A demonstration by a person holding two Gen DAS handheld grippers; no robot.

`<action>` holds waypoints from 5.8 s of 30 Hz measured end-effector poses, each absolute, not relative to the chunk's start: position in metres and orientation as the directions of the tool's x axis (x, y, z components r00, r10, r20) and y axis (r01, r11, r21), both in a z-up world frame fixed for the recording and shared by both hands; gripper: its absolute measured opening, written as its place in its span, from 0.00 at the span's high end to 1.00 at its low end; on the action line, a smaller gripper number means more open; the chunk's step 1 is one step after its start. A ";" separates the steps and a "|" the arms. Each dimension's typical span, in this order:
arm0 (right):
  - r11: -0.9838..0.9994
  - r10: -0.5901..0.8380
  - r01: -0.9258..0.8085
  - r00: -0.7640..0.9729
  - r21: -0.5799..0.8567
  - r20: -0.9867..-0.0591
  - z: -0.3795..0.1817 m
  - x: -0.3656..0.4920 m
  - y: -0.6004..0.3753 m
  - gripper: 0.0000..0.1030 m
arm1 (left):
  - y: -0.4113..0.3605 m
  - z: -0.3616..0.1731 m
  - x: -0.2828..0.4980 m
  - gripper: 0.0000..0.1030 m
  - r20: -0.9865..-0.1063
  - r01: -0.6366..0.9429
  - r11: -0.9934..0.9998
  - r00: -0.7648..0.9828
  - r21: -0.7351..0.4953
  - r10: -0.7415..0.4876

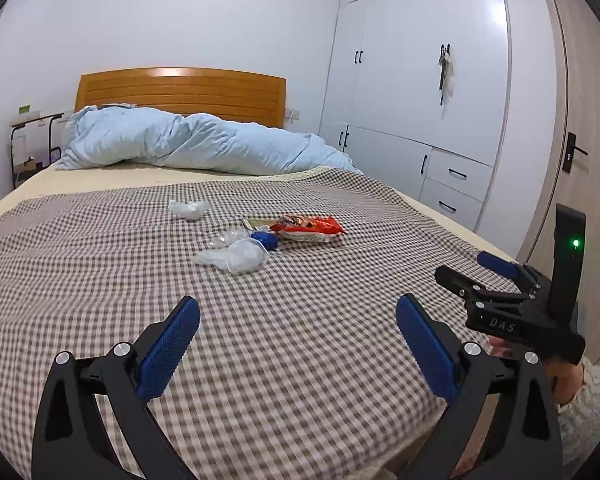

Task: Collect trash
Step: 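Close the right tool on the red snack packet while the left tool approaches the plastic bag, then close the left tool on the crumpled clear plastic bag, then carry the plastic bag and red packet down to the floor trash bag with both tools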

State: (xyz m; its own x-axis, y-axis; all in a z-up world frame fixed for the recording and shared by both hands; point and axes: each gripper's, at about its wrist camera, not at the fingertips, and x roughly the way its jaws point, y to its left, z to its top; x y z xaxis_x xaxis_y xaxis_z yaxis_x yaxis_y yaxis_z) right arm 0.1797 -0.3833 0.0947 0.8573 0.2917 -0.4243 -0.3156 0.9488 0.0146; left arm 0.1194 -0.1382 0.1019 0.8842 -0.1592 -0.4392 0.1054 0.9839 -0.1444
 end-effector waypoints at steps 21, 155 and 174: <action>0.970 0.194 -0.017 0.657 0.243 -0.728 0.023 0.477 -0.311 0.08 | -0.080 0.116 0.317 0.07 -0.463 0.072 0.985 0.875 -0.157 -0.138; 0.903 0.401 -0.244 0.775 0.354 -0.489 0.118 0.088 -0.441 0.68 | -0.181 0.174 0.013 0.67 -0.450 -0.006 0.990 0.891 -0.139 -0.058; 0.901 0.431 -0.333 0.755 0.276 -0.494 0.099 0.032 -0.455 0.68 | -0.196 0.131 -0.038 0.67 -0.442 0.030 0.981 0.890 -0.191 -0.113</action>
State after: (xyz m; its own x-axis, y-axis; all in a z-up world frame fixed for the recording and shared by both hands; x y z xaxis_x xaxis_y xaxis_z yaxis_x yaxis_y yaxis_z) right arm 0.0319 -0.4550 0.0991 0.7552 0.4306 -0.4942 -0.3333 0.9015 0.2762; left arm -0.0382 -0.1961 0.1309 0.8901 -0.1132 -0.4415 0.0298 0.9811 -0.1914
